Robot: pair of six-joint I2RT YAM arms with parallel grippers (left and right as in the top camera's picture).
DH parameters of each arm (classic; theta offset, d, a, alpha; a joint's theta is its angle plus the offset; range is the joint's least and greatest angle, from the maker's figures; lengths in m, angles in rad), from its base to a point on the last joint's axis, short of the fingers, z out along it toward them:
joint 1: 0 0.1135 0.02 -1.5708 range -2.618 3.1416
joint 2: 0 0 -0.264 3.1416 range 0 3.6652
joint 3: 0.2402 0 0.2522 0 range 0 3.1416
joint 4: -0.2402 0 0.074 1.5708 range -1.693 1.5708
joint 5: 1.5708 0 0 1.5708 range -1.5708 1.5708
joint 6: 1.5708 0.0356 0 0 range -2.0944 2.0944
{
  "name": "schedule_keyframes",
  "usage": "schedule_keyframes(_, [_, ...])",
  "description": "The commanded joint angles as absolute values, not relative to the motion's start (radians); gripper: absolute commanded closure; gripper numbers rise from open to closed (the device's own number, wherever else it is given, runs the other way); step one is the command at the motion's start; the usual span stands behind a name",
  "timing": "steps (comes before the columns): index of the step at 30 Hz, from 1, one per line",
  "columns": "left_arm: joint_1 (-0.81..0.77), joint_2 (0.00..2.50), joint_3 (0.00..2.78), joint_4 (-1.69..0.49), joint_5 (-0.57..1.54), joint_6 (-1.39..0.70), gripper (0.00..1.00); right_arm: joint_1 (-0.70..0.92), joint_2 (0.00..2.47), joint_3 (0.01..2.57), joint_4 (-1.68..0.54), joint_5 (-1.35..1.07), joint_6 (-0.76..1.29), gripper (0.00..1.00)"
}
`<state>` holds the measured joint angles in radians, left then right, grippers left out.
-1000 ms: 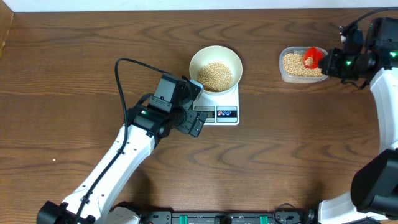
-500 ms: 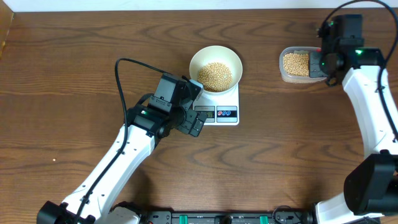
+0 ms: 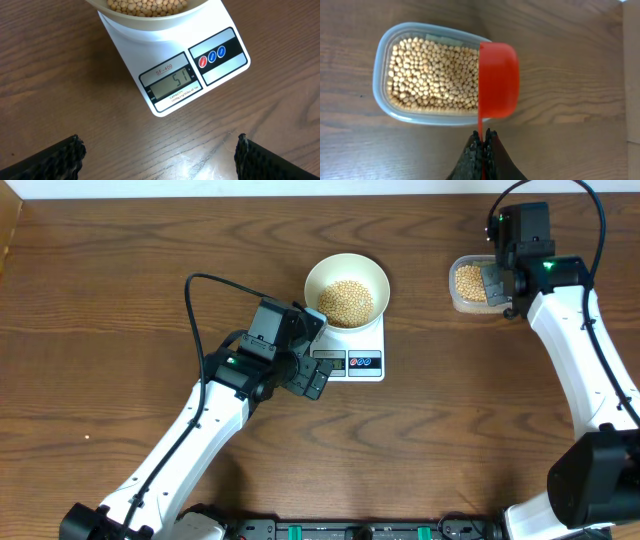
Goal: Scoop item into bowl and weigh 50g on scale
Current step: 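Carry the scoop with the right gripper over the white bowl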
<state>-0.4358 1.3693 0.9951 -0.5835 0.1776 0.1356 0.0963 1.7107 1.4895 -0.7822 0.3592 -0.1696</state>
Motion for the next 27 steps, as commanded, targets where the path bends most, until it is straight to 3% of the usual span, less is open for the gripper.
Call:
schedule_keyframes(1, [-0.437, 1.373, 1.005, -0.586, 0.171, 0.149, 0.02, 0.1, 1.704, 1.492, -0.744, 0.278, -0.13, 0.99])
schedule_keyframes(3, [-0.437, 1.373, 1.005, -0.587, 0.171, 0.149, 0.02, 0.089, 1.704, 1.492, -0.667, 0.042, -0.074, 0.99])
schedule_keyframes(6, [-0.437, 1.373, 1.005, -0.587, 0.171, 0.149, 0.02, 0.07, 1.704, 1.492, -0.576, -0.136, -0.016, 0.99])
schedule_keyframes(11, [-0.437, 1.373, 1.005, -0.586, 0.171, 0.149, 0.02, 0.032, 1.716, 1.492, -0.233, -0.42, 0.202, 0.99])
schedule_keyframes(16, [-0.437, 1.373, 1.005, -0.586, 0.171, 0.149, 0.02, 0.057, 1.786, 1.492, -0.03, -0.517, 0.266, 0.99])
schedule_keyframes(27, [-0.437, 1.373, 1.005, -0.586, 0.171, 0.149, 0.02, 0.154, 1.851, 1.492, -0.091, -0.522, 0.134, 0.99])
